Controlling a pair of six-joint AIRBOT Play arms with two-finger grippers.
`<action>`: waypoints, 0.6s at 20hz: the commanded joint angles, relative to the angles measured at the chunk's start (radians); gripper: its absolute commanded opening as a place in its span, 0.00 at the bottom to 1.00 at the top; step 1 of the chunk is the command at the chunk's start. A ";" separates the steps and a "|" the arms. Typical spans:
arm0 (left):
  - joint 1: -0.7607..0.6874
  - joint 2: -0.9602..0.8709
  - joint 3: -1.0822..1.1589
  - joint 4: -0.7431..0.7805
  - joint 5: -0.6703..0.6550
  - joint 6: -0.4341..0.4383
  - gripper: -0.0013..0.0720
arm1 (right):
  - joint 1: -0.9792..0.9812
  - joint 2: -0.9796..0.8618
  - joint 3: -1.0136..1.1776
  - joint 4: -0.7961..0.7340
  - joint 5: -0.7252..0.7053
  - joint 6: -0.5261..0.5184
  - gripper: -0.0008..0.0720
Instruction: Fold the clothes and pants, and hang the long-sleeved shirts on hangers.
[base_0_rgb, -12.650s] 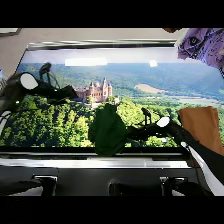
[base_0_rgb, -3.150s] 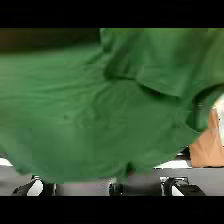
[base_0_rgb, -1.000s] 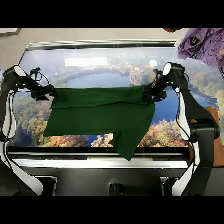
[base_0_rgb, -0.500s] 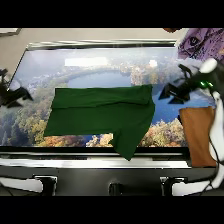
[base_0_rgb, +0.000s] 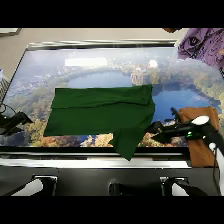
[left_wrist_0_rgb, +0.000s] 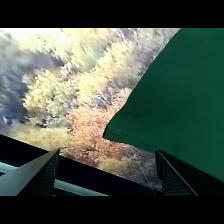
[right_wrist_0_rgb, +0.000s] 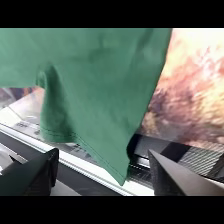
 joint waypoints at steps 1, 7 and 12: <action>0.006 0.028 -0.045 -0.012 0.026 0.000 0.97 | 0.138 0.034 -0.137 0.064 -0.186 0.014 0.86; 0.006 0.028 -0.045 -0.012 0.026 0.000 0.97 | 0.256 -0.018 -0.142 0.070 -0.288 0.079 0.86; 0.006 0.028 -0.045 -0.021 0.006 -0.030 0.97 | 0.256 -0.087 -0.142 0.239 -0.302 -0.033 0.42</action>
